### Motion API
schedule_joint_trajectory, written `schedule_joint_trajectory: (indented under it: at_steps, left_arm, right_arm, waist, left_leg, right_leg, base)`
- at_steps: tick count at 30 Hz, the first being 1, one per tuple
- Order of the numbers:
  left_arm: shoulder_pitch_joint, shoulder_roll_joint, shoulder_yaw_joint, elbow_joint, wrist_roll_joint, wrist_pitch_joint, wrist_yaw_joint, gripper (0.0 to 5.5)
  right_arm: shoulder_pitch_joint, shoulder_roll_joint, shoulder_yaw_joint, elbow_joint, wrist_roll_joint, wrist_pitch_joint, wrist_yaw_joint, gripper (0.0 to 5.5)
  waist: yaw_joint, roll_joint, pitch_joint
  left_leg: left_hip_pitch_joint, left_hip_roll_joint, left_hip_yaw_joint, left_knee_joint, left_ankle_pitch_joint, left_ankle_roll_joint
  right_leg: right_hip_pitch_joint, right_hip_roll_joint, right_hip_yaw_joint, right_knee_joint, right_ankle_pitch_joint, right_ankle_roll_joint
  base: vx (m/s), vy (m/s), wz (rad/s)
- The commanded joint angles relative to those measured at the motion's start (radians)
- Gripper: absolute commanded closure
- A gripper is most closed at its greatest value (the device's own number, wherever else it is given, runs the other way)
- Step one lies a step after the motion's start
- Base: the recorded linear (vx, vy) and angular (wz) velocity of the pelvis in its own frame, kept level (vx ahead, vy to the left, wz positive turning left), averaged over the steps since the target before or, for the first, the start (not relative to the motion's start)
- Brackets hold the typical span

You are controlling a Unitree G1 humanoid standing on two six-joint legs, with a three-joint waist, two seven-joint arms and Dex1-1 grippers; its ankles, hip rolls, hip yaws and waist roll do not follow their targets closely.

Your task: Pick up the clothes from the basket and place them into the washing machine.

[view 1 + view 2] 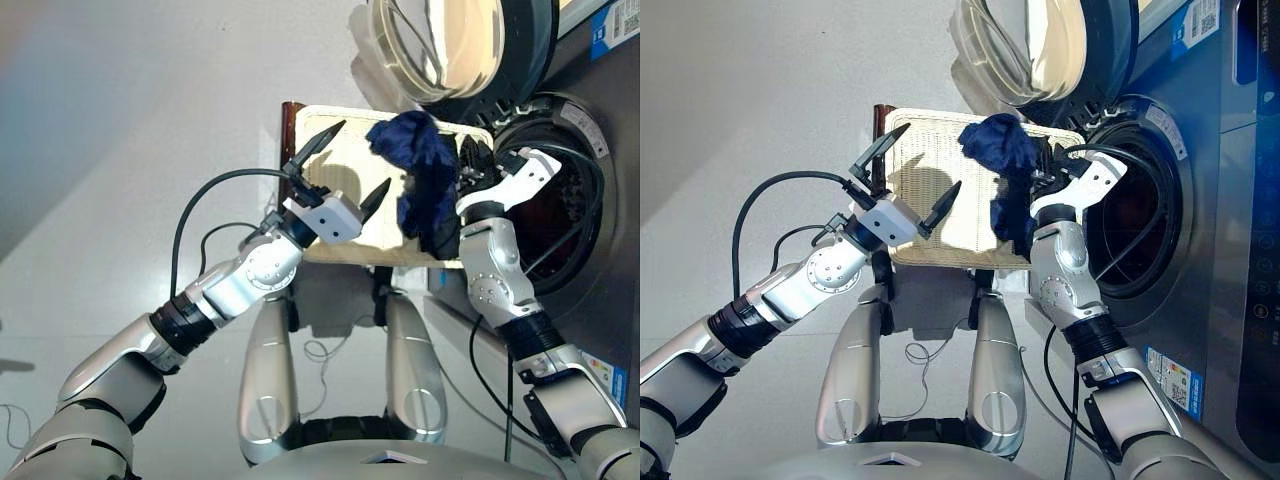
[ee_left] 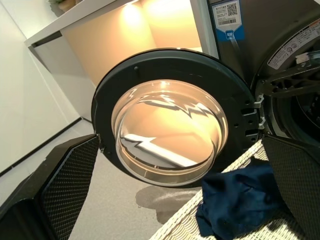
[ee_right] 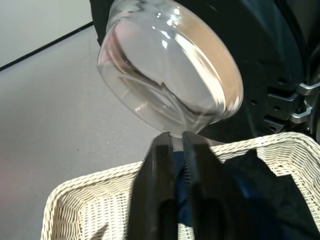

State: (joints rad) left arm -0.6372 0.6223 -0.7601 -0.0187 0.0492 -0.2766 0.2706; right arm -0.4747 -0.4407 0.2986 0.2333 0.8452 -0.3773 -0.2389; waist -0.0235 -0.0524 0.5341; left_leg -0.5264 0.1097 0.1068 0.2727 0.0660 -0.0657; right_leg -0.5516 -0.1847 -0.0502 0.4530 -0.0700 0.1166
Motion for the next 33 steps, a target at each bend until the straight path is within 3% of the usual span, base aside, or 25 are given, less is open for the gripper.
schedule_joint_trajectory:
  at_steps: [1,13,14,15,23,33]
  left_arm:
    - [0.006,-0.005,0.020,-0.140,-0.005,-0.053,0.014,0.00]
    - [0.015,-0.018,0.014,-0.138,-0.020,-0.053,0.022,0.00]
    - [0.018,-0.024,0.015,-0.140,-0.028,-0.055,0.022,0.00]
    - [0.021,-0.026,0.016,-0.140,-0.034,-0.055,0.021,0.00]
    - [0.035,-0.065,0.027,-0.117,-0.104,-0.056,0.019,0.00]
    - [0.099,-0.195,0.061,-0.009,-0.305,-0.048,0.019,0.00]
  right_arm:
    - [-0.045,-0.031,-0.057,-0.066,-0.047,-0.067,-0.009,5.50]
    - [-0.013,-0.002,-0.029,0.023,-0.087,-0.035,-0.037,5.35]
    - [-0.008,0.004,-0.025,0.037,-0.076,-0.031,-0.031,3.19]
    - [-0.005,0.007,-0.020,0.048,-0.067,-0.027,-0.024,0.00]
    - [0.006,-0.004,0.031,0.089,-0.123,0.012,-0.021,0.00]
    - [0.025,0.009,0.088,0.005,-0.198,0.016,-0.038,0.00]
  waist:
    - [-0.004,0.033,-0.014]
    - [-0.001,0.033,-0.014]
    - [0.000,0.033,-0.014]
    - [0.000,0.033,-0.014]
    - [-0.002,0.029,-0.014]
    - [-0.008,0.023,-0.014]
  left_leg:
    - [0.011,0.008,0.019,0.090,-0.075,-0.029]
    - [-0.003,0.005,0.017,0.097,-0.077,-0.028]
    - [-0.005,0.005,0.018,0.098,-0.077,-0.027]
    - [-0.006,0.005,0.017,0.098,-0.077,-0.027]
    - [-0.017,0.003,0.013,0.100,-0.075,-0.029]
    - [-0.064,-0.001,0.003,0.115,-0.073,-0.026]
  right_leg:
    - [0.004,-0.017,0.040,-0.070,0.056,0.049]
    - [-0.010,-0.018,0.042,-0.068,0.058,0.050]
    - [-0.010,-0.018,0.042,-0.067,0.057,0.050]
    - [-0.011,-0.018,0.042,-0.068,0.057,0.050]
    - [-0.020,-0.017,0.047,-0.069,0.060,0.049]
    - [-0.065,-0.010,0.059,-0.056,0.062,0.042]
  base:
    - [0.000,0.000,0.000]
    - [0.000,0.000,0.000]
    - [0.000,0.000,0.000]
    - [0.000,0.000,0.000]
    - [0.000,0.000,0.000]
    - [0.000,0.000,0.000]
